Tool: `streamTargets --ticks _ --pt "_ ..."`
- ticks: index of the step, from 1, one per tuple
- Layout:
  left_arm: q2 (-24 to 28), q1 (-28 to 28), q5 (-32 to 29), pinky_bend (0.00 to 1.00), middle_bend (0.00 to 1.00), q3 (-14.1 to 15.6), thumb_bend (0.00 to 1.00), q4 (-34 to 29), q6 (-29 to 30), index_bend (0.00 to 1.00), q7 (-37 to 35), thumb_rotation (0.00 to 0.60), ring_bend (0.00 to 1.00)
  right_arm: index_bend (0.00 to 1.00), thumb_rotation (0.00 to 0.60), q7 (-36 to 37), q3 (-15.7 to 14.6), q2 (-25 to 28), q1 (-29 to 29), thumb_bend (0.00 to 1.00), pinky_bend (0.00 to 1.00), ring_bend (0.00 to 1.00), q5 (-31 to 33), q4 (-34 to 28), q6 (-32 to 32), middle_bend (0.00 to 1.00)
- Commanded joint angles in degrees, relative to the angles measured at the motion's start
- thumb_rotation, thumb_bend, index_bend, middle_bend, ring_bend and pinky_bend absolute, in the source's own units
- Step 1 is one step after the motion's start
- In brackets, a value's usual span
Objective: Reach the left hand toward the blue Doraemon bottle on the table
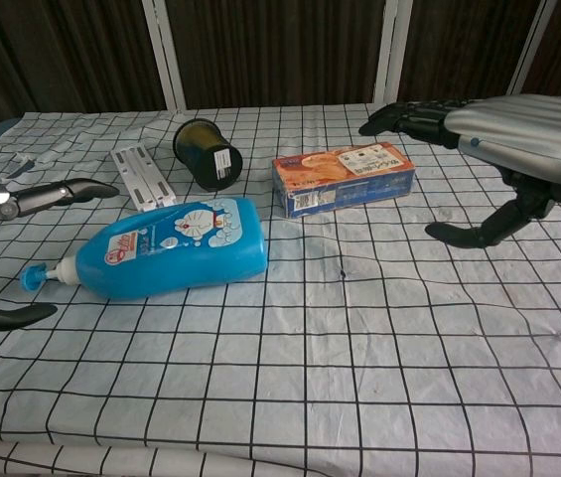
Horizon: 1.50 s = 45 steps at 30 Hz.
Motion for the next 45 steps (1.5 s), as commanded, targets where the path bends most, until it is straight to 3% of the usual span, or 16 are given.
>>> streamTargets --ticks 1,8,11,13,15,16,18,20,24,29,39,45 --pt "0.0 -0.1 0.0 0.00 0.00 0.2 0.31 -0.1 0.0 0.00 -0.1 0.600 0.00 0.00 0.600 0.3 -0.4 0.3 -0.1 0.30 0.00 0.00 -0.1 -0.3 0.5 0.00" --pt "-0.9 0.5 -1.8 0.00 0.00 0.3 0.34 0.2 0.6 0.00 1.7 0.600 0.00 0.00 0.600 1.1 -1.7 2.5 -1.3 0.30 0.00 0.00 -1.0 -0.6 2.6 0.00" --pt "-2.6 2.4 -4.6 0.10 0.03 -0.9 0.39 0.2 3.4 0.00 6.7 0.600 0.03 0.00 0.600 2.5 -3.3 5.1 -3.6 0.30 0.00 0.00 -2.0 -0.8 5.5 0.00" --pt "-5.0 3.9 -5.9 0.43 0.26 -2.1 0.41 1.4 6.7 0.00 12.2 0.600 0.26 0.00 0.600 4.7 -5.0 7.2 -5.9 0.30 0.00 0.00 -3.9 -0.2 8.6 0.00" --pt "-6.4 4.7 -6.6 0.80 0.60 -2.1 0.42 1.9 7.8 0.00 15.1 0.600 0.62 0.00 0.600 7.0 -6.7 8.7 -8.1 0.30 0.00 0.00 -6.1 1.4 11.8 0.00" --pt "-6.9 5.0 -6.5 0.89 0.73 -2.1 0.42 2.1 8.4 0.00 16.4 0.600 0.75 0.00 0.600 8.5 -7.7 9.7 -9.6 0.30 0.00 0.00 -7.2 2.8 13.8 0.00" --pt "-7.6 5.5 -6.5 0.97 0.91 -2.0 0.42 2.2 9.3 0.00 17.9 0.600 0.91 0.00 0.600 11.0 -8.9 10.8 -11.7 0.30 0.00 0.00 -8.1 5.1 16.6 0.00" --pt "-8.3 5.8 -7.0 1.00 0.99 -1.9 0.43 1.6 9.4 0.00 19.8 0.600 0.99 0.00 0.600 14.5 -9.6 11.4 -13.8 0.30 0.00 0.00 -8.3 7.9 19.3 0.00" --pt "-10.0 5.4 -10.9 1.00 1.00 -2.6 0.43 0.2 7.1 0.00 25.1 0.600 1.00 0.00 0.600 19.6 -9.9 11.5 -15.9 0.30 0.00 0.00 -7.2 12.4 21.1 0.00" --pt "-14.7 3.2 -20.5 1.00 1.00 -5.5 0.43 0.7 1.9 0.00 31.3 0.600 1.00 0.00 0.600 24.2 -9.9 10.9 -16.4 0.30 0.00 0.00 -5.9 15.5 19.8 0.00" --pt "-18.8 1.7 -28.0 1.00 1.00 -5.8 0.43 0.6 1.7 0.00 41.1 0.600 1.00 0.00 0.600 23.7 -10.0 11.9 -16.9 0.30 0.00 0.00 -6.0 14.7 18.8 0.00" --pt "-18.6 1.5 -28.3 1.00 1.00 -5.6 0.43 -0.4 2.5 0.00 41.3 0.600 1.00 0.00 0.600 23.9 -9.9 12.1 -17.4 0.30 0.00 0.00 -6.5 14.6 19.1 0.00"
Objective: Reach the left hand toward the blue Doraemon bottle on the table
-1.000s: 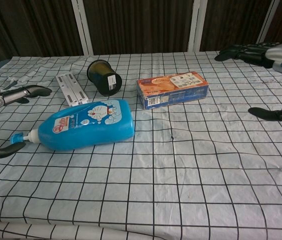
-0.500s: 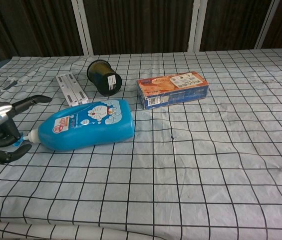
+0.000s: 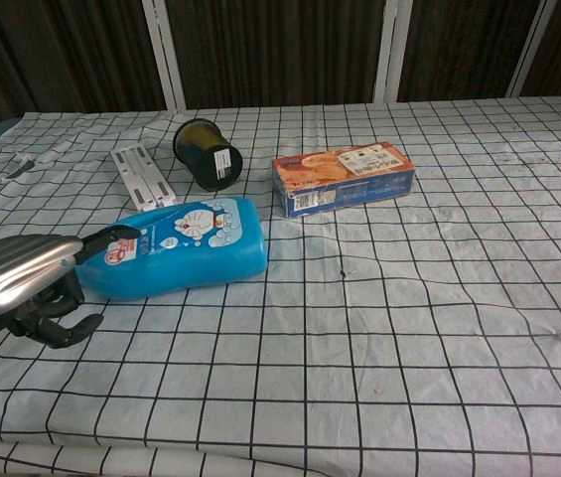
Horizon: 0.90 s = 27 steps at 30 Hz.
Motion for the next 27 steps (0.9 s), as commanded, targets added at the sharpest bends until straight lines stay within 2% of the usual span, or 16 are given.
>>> streamTargets --ticks 1,12,13,14,15,16,17,18,19,21,23,24,27 --pt "0.2 -0.2 -0.3 1.00 1.00 0.1 0.43 -0.3 0.1 0.00 0.0 0.600 1.00 0.00 0.600 -0.2 0.1 0.0 -0.1 0.30 0.00 0.00 -0.1 0.0 0.0 0.00" --pt "1.3 -0.1 0.8 1.00 0.99 0.5 0.43 -1.7 1.3 0.00 -0.7 0.600 1.00 0.00 0.600 -0.7 0.3 -0.1 -0.4 0.30 0.00 0.00 -0.1 -0.1 -0.4 0.00" --pt "1.9 0.0 1.7 0.97 0.92 0.6 0.43 -2.3 1.8 0.00 -1.4 0.600 0.93 0.00 0.600 -0.8 0.3 -0.1 -0.5 0.30 0.00 0.00 -0.2 -0.1 -0.4 0.00" --pt "2.6 0.2 2.9 0.91 0.82 0.7 0.42 -2.9 2.4 0.00 -2.5 0.600 0.84 0.00 0.600 -0.9 0.3 -0.1 -0.5 0.30 0.00 0.00 -0.3 -0.1 -0.4 0.00" --pt "4.0 0.7 5.5 0.75 0.60 1.2 0.42 -3.7 3.5 0.00 -4.2 0.600 0.63 0.00 0.600 -1.0 0.3 -0.1 -0.6 0.30 0.00 0.00 -0.4 -0.1 -0.3 0.00" --pt "5.6 1.1 7.7 0.54 0.35 2.0 0.42 -4.5 4.1 0.00 -5.8 0.600 0.39 0.00 0.600 -1.0 0.3 0.0 -0.7 0.30 0.00 0.00 -0.5 -0.2 -0.2 0.00" --pt "8.4 1.7 10.9 0.40 0.22 3.1 0.42 -5.5 5.0 0.00 -8.1 0.600 0.25 0.00 0.600 -1.0 0.4 0.0 -0.8 0.30 0.00 0.00 -0.6 -0.2 0.0 0.00" --pt "10.5 2.3 13.5 0.22 0.08 3.9 0.41 -6.1 6.3 0.00 -9.8 0.600 0.10 0.00 0.600 -1.1 0.4 0.0 -0.9 0.30 0.00 0.00 -0.6 -0.2 0.2 0.00" --pt "12.6 3.1 16.3 0.13 0.03 4.7 0.41 -6.4 8.2 0.00 -11.3 0.600 0.04 0.00 0.600 -1.2 0.5 -0.1 -1.0 0.30 0.00 0.00 -0.7 -0.2 0.4 0.00" --pt "17.3 5.5 22.7 0.02 0.00 7.2 0.39 -6.6 13.1 0.00 -15.8 0.600 0.00 0.00 0.600 -1.6 0.6 -0.1 -1.1 0.30 0.00 0.00 -0.8 -0.4 0.5 0.00" --pt "24.2 11.6 27.4 0.00 0.00 11.0 0.38 -4.6 22.7 0.00 -21.7 0.600 0.00 0.00 0.600 -3.6 0.7 0.5 -1.4 0.30 0.00 0.00 -0.9 -1.4 1.0 0.00" --pt "25.9 13.7 28.7 0.00 0.00 12.3 0.37 -2.9 25.6 0.00 -24.3 0.600 0.00 0.00 0.600 -4.8 0.7 0.9 -1.8 0.30 0.00 0.00 -1.0 -2.3 1.5 0.00" --pt "26.8 19.4 27.8 0.00 0.00 14.0 0.36 3.5 31.6 0.00 -30.8 0.600 0.00 0.00 0.600 -8.5 0.6 1.7 -3.4 0.30 0.00 0.00 -0.9 -4.6 3.4 0.00"
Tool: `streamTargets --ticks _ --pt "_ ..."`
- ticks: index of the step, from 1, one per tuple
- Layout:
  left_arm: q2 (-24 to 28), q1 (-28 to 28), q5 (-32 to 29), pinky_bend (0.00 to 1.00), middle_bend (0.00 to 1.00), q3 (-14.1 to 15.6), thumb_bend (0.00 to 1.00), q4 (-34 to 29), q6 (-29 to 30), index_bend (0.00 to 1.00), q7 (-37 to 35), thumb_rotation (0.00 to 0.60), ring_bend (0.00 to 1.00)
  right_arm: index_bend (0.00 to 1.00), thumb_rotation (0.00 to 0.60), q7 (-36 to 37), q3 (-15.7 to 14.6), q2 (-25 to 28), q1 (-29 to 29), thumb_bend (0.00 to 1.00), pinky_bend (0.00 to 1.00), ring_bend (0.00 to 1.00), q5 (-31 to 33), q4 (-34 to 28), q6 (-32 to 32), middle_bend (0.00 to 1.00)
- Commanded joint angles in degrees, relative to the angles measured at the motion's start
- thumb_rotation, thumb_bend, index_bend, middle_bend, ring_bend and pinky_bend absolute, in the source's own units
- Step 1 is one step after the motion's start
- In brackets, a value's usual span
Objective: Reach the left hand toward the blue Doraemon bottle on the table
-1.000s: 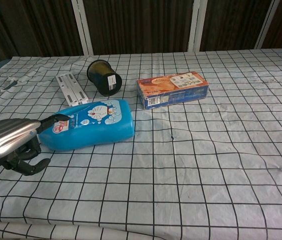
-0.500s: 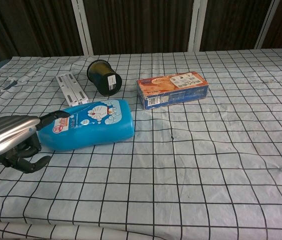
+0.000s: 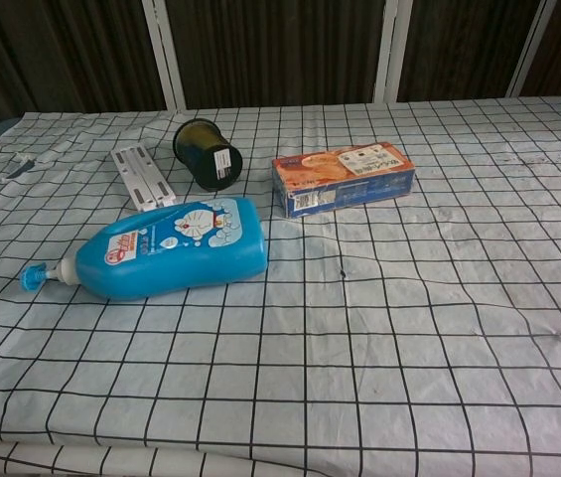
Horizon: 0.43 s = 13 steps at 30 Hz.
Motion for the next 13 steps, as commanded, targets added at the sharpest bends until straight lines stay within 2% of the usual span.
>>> streamTargets --ticks 1,4,7,13 --pt "7.4 12.0 3.1 0.00 0.00 6.1 0.36 8.7 14.1 0.00 -14.2 0.600 0.00 0.00 0.600 -4.2 -0.2 0.9 -2.2 0.30 0.00 0.00 0.1 -2.4 2.7 0.00" --pt "4.7 14.7 0.8 0.00 0.00 5.2 0.38 13.2 15.5 0.00 -19.7 0.600 0.00 0.00 0.600 -5.5 -0.3 -0.2 -4.7 0.30 0.00 0.00 1.0 -1.2 5.4 0.00" --pt "4.6 14.7 1.6 0.00 0.00 5.0 0.39 14.7 14.5 0.00 -19.7 0.600 0.00 0.00 0.600 -4.4 0.0 -1.8 -6.1 0.30 0.00 0.00 1.7 1.2 7.0 0.00" --pt "5.3 14.4 2.7 0.00 0.00 5.0 0.40 14.3 11.7 0.00 -20.1 0.600 0.00 0.00 0.600 -3.4 0.4 -1.8 -6.1 0.30 0.00 0.00 1.5 1.8 6.5 0.00"
